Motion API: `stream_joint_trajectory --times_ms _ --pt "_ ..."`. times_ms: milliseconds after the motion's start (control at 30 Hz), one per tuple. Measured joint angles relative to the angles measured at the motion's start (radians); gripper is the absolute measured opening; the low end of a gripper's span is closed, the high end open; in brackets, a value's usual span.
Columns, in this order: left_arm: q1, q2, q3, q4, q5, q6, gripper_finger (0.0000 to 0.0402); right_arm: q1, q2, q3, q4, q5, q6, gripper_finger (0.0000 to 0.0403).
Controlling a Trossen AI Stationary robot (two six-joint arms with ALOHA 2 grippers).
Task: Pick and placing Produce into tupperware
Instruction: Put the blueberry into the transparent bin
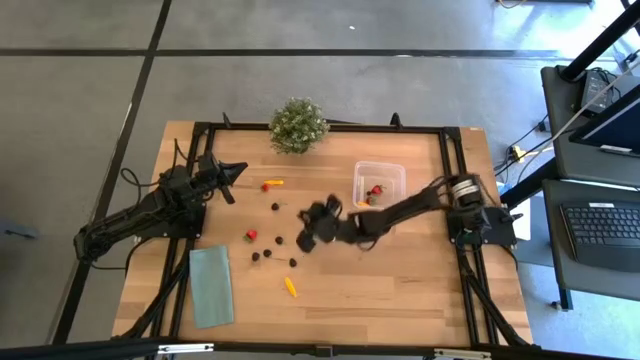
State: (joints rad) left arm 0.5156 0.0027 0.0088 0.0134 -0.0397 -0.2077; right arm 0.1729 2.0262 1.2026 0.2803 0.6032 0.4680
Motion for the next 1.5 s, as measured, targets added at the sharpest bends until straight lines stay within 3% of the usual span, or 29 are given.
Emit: stream_joint_trajectory --times_ms 167,367,533,700,967,1233,1500 --pt "0.000 0.000 0.000 0.002 0.000 0.000 0.0000 -0.065 -0.190 -0.003 -0.158 0.013 -0.001 0.0055" --pt "0.000 0.000 0.000 0.002 0.000 0.000 0.0000 -0.133 -0.420 0.000 -0.569 0.012 0.227 0.0054" --pt "0.000 0.000 0.000 0.002 0.000 0.000 0.0000 -0.190 -0.566 0.000 -0.971 -0.167 0.493 0.0054" --pt "0.000 0.000 0.000 0.002 0.000 0.000 0.0000 -0.239 -0.598 0.000 -1.198 -0.289 0.579 0.0054" --pt "0.000 0.000 0.000 0.002 0.000 0.000 0.0000 -0.330 -0.543 -0.002 -1.314 -0.397 0.539 0.0054" --pt "0.000 0.000 0.000 0.002 0.000 0.000 0.0000 -0.406 -0.474 -0.051 -1.283 -0.469 0.428 0.0054" --pt "0.000 0.000 0.000 0.002 0.000 0.000 0.0000 -0.436 -0.448 -0.079 -1.231 -0.475 0.366 0.0067"
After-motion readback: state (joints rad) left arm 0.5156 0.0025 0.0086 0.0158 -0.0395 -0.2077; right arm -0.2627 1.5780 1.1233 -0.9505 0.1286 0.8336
